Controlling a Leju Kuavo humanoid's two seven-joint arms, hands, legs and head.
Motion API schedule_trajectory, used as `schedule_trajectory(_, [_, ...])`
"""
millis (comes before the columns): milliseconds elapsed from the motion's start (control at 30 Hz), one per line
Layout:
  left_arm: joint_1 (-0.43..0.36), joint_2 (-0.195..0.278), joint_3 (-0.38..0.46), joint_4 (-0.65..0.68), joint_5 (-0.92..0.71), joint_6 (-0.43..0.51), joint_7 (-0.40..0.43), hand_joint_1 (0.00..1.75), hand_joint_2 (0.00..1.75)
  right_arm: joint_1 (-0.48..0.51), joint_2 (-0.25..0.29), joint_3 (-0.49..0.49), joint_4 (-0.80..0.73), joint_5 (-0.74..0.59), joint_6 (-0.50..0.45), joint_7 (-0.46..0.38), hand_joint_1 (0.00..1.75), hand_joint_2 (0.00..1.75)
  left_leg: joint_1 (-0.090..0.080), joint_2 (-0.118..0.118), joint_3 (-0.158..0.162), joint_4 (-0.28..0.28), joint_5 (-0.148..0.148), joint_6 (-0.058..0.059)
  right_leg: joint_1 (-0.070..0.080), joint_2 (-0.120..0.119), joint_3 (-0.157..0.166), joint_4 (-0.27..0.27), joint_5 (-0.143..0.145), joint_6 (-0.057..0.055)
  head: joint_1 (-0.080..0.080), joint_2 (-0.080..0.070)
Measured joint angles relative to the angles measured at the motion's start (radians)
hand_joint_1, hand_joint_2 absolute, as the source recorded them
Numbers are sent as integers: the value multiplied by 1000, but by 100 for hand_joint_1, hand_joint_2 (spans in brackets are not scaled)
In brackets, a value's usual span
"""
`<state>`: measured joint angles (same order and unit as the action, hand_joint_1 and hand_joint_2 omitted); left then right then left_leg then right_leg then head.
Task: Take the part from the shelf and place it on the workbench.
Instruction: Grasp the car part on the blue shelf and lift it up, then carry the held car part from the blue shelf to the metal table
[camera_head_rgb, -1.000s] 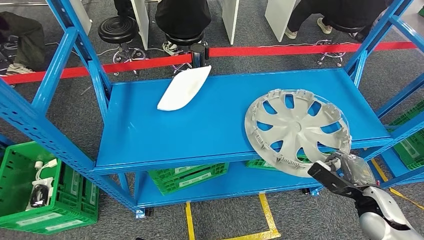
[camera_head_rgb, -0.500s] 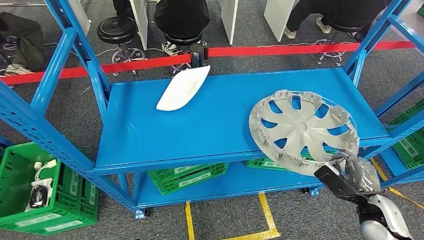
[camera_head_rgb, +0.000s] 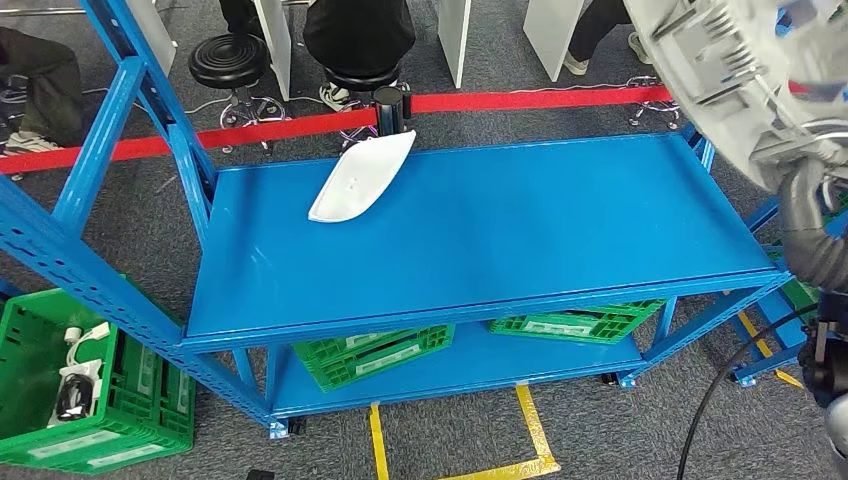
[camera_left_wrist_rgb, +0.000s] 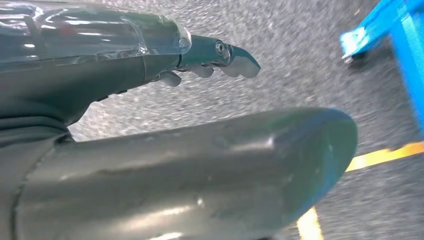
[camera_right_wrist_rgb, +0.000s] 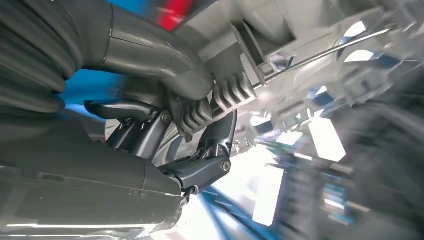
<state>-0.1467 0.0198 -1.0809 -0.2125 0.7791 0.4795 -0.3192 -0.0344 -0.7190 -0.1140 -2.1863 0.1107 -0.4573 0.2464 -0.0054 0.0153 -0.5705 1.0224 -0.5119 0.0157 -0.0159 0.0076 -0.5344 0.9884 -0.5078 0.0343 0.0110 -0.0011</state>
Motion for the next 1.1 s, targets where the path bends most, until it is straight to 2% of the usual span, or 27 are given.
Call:
schedule_trajectory(133, [-22,-2,37,0,33,15,-52,0,0,-85,35,49,-142,110,-36,-58,175,175,1,-2,0,0,0,0,0,-1,0,0,0,0,-1,0])
schedule_trajectory(233, [-30,-3,59,0,36,16,-60,0,0,-124,62,81,-222,143,-54,-68,175,175,1,-3,0,0,0,0,0,0,0,0,-1,-1,0,0])
schedule_trajectory(300, [-33,-3,71,0,36,16,-62,0,0,-139,75,97,-263,149,-58,-69,175,175,1,-3,0,0,0,0,0,0,0,0,-1,-1,0,0])
schedule_trajectory(400, [-34,-3,85,0,32,17,-67,0,0,-153,89,116,-301,152,-64,-75,175,175,1,-5,0,0,0,0,0,0,1,-1,-1,-1,10,0])
schedule_trajectory(467, [-34,-4,89,0,14,19,-76,0,0,-157,101,133,-308,164,-82,-102,175,175,0,-6,0,0,0,0,0,-1,1,-1,-1,-1,16,0])
schedule_trajectory(567, [-33,-5,92,-1,-8,26,-106,0,0,-147,131,183,-311,204,-140,-170,175,175,0,-9,0,0,0,0,0,-2,2,-1,0,0,14,0])
schedule_trajectory(700, [-26,-6,96,-1,4,6,-145,0,175,-99,173,248,-311,193,-218,-246,175,175,0,-13,0,0,0,0,0,-3,2,-1,-1,0,14,0])
schedule_trajectory(900, [-4,-13,108,-1,4,-33,-162,0,175,-11,244,338,-311,118,-225,-349,175,175,1,-16,0,0,-1,-1,0,-3,2,-1,-3,0,13,0])
schedule_trajectory(1100, [6,-23,111,-1,4,-59,-179,0,175,22,285,403,-310,84,-225,-362,175,175,1,-17,0,0,-1,-1,0,-5,2,-1,-3,0,12,0])
